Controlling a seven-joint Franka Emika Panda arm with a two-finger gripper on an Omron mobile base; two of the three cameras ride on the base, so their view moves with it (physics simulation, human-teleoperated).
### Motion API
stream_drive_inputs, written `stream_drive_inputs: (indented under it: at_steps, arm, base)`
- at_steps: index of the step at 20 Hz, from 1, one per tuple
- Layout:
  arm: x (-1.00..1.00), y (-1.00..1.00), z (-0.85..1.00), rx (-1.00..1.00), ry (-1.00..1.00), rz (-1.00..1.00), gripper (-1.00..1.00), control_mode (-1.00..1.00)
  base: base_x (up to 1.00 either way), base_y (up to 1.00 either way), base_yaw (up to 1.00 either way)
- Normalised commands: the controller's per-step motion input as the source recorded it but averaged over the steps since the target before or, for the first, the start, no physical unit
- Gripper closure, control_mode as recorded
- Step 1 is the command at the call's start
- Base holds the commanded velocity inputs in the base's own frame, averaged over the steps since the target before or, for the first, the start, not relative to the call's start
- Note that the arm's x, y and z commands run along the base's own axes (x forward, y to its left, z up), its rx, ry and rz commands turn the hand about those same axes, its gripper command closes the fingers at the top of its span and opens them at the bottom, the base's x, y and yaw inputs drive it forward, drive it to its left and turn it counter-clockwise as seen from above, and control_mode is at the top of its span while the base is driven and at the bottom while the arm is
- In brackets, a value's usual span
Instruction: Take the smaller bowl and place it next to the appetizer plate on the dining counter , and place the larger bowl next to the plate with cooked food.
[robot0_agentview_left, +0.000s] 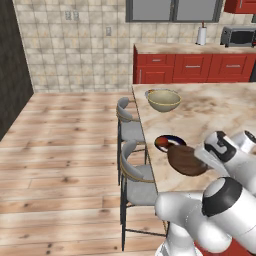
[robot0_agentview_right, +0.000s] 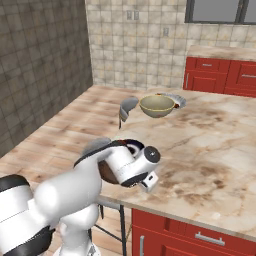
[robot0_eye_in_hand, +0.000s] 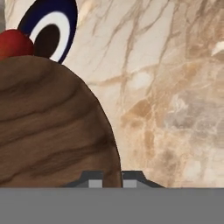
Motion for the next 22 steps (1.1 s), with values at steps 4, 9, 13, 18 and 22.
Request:
stream_drive_inputs:
  at_steps: [4, 9, 13, 18, 22]
  arm:
    - [0.38, 0.12, 0.0, -0.06, 0.0, 0.0, 1.0, -1.0]
    - [0.43, -0.02, -0.02, -0.02, 0.02, 0.0, 1.0, -1.0]
    - [0.43, 0.0, -0.04, 0.0, 0.08, 0.0, 1.0, -1.0]
    - [0.29, -0.07, -0.22, -0.01, 0.09, 0.0, 1.0, -1.0]
    - [0.03, -0.09, -0.41, -0.03, 0.09, 0.0, 1.0, -1.0]
  base:
    - [0.0, 0.0, 0.0]
    - [0.0, 0.0, 0.0]
    - [0.0, 0.0, 0.0]
    - [0.0, 0.0, 0.0]
    - [0.0, 0.0, 0.0]
